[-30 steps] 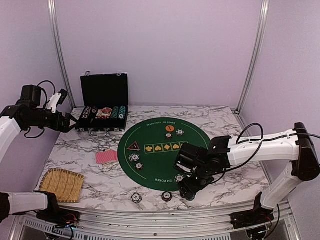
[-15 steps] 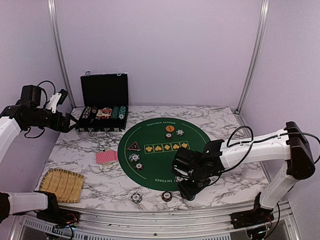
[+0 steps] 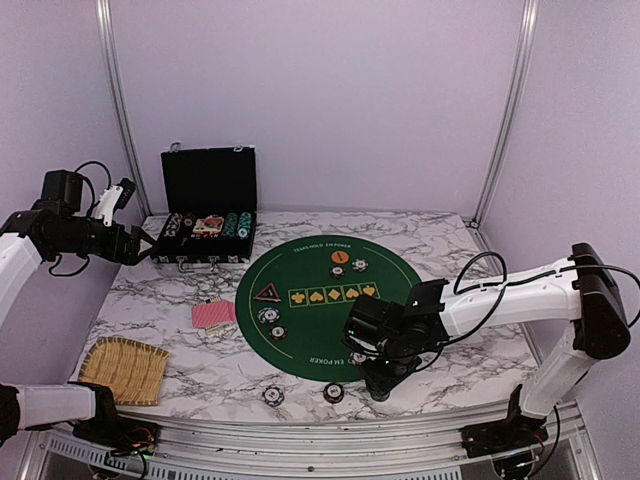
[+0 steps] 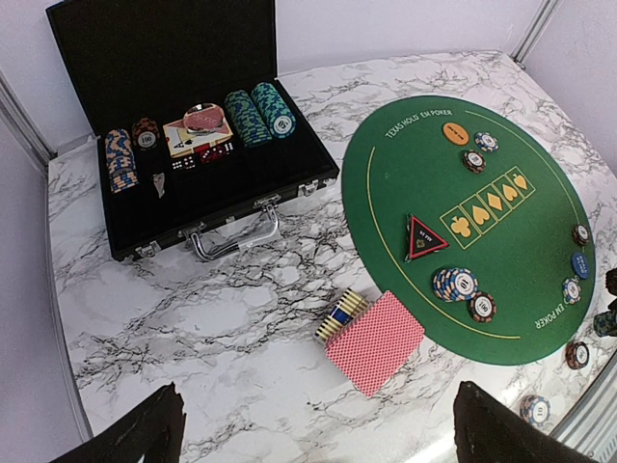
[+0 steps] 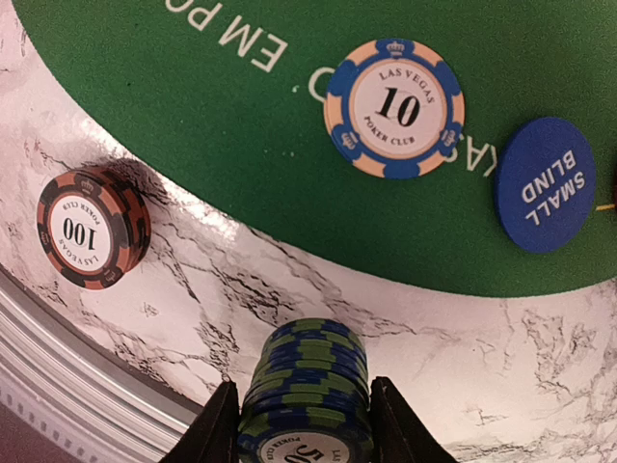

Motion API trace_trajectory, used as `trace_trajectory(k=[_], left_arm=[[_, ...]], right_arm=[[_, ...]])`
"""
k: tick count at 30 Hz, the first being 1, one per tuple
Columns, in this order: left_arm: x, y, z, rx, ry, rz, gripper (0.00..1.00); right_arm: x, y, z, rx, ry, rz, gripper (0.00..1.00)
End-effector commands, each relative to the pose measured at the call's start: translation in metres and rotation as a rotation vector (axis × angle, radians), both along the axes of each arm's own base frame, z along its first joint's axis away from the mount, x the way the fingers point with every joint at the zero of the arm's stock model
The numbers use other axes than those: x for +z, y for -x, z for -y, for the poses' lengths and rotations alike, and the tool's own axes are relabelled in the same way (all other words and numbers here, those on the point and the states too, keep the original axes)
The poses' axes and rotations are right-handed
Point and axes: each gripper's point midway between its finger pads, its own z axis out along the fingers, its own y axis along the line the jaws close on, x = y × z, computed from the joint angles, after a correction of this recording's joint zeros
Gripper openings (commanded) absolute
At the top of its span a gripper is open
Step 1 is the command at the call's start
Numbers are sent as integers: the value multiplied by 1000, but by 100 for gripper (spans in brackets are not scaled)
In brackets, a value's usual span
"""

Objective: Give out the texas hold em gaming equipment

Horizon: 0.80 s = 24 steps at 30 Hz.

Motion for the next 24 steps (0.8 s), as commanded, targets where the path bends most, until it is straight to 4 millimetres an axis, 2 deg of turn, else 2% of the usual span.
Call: trace_trajectory(k=[1,12,15,19,24], left_arm=[[3,3,2,-2,18,-13,99],[4,3,2,-3,18,-10,99],[4,3,2,-5,19,-10,99],[4,3,2,-6,20,-9,99],[2,4,3,-7,23,-18,99]], right_arm=[[15,-5,-6,1,-26,33,35],[45,-16,-4,2,-4,80,30],[54,-28,-1,-9,4,105,29],[75,-63,5,-60,-17,149,27],[100,-133,14,-147,-48,239,26]])
